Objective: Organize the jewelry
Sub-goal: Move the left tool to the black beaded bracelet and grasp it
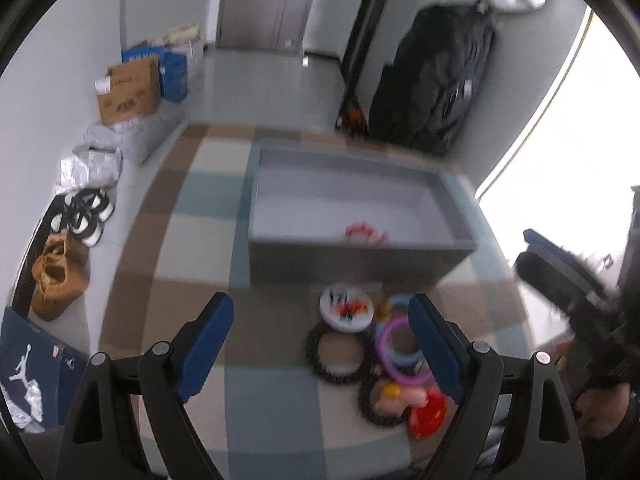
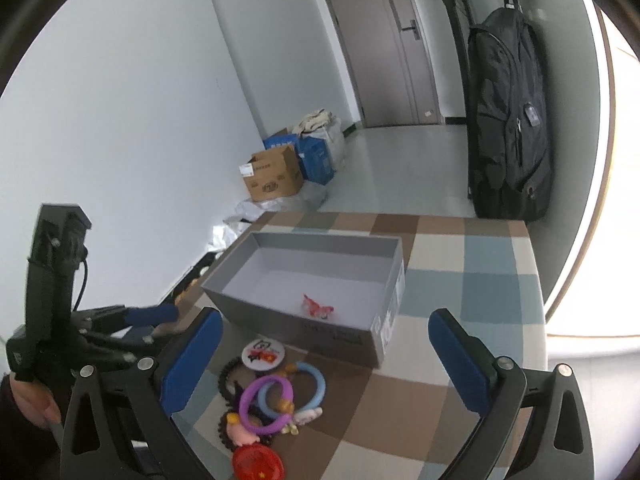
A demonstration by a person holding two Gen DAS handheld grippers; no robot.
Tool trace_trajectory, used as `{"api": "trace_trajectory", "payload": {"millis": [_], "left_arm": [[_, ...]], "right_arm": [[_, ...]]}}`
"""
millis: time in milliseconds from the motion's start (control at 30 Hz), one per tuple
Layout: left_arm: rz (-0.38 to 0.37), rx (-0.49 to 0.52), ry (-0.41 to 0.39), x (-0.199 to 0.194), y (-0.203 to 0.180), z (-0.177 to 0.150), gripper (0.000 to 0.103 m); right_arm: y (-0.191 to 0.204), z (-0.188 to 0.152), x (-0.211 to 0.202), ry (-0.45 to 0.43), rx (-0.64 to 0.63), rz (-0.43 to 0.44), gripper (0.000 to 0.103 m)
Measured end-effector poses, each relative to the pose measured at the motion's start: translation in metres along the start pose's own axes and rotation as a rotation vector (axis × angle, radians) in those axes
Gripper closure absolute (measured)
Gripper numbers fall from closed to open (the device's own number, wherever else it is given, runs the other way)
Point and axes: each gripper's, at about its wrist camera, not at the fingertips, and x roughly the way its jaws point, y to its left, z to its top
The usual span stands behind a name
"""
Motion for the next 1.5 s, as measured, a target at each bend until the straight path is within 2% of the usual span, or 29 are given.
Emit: {"api": "trace_trajectory", "payload": {"millis": [100, 367, 433, 567, 633, 667, 733, 867, 900, 933, 1033, 1133, 1267, 1500], "left_arm": [[0.009, -0.004, 0.051, 0.007, 0.004, -0.007, 0.017], [0.039, -0.027, 0.117, 0.019, 0.013, -0.013, 0.019], [0.056, -0.015, 0.139, 0.025, 0.012, -0.013, 0.03], [0.087, 0.023, 0.159, 0.029, 0.005, -0.014, 0.042], [0.091, 0.043, 0.16, 0.03, 0.002, -0.013, 0.052], [0.101, 0.052, 0.158, 0.03, 0.001, -0.013, 0.053], [0.119, 0.072, 0.152, 0.031, -0.002, -0.012, 0.067], [0.148, 0.14, 0.154, 0.035, -0.01, -0.012, 0.074], [0.161, 0.164, 0.152, 0.035, -0.014, -0.013, 0.077], [0.152, 0.173, 0.154, 0.035, -0.015, -0.014, 0.086], [0.149, 0.213, 0.164, 0.035, -0.022, -0.016, 0.096], [0.149, 0.212, 0.168, 0.032, -0.022, -0.017, 0.097], [0.11, 0.156, 0.18, 0.03, -0.015, -0.012, 0.097], [0.098, 0.149, 0.133, 0.013, -0.013, -0.01, 0.098]], "right_arm": [[-0.001, -0.001, 0.0, 0.009, 0.004, -0.001, 0.0], [-0.002, -0.001, 0.005, 0.025, 0.019, 0.007, 0.0], [-0.002, -0.001, 0.007, 0.03, 0.016, 0.007, 0.0], [-0.002, -0.001, 0.007, 0.033, 0.016, 0.006, 0.0], [-0.003, -0.001, 0.007, 0.032, 0.021, 0.006, 0.0], [-0.004, -0.001, 0.007, 0.033, 0.024, 0.006, 0.0], [-0.004, -0.001, 0.008, 0.038, 0.028, 0.007, 0.0], [-0.005, -0.002, 0.008, 0.042, 0.027, 0.006, 0.0], [-0.005, -0.002, 0.008, 0.043, 0.027, 0.007, 0.0], [-0.005, -0.002, 0.008, 0.044, 0.027, 0.006, 0.0], [-0.005, -0.003, 0.009, 0.051, 0.029, 0.007, 0.0], [-0.004, -0.003, 0.009, 0.057, 0.02, 0.004, 0.0], [-0.004, -0.005, 0.011, 0.063, 0.016, -0.001, 0.0], [-0.003, -0.007, 0.015, 0.079, 0.015, -0.009, 0.0]]}}
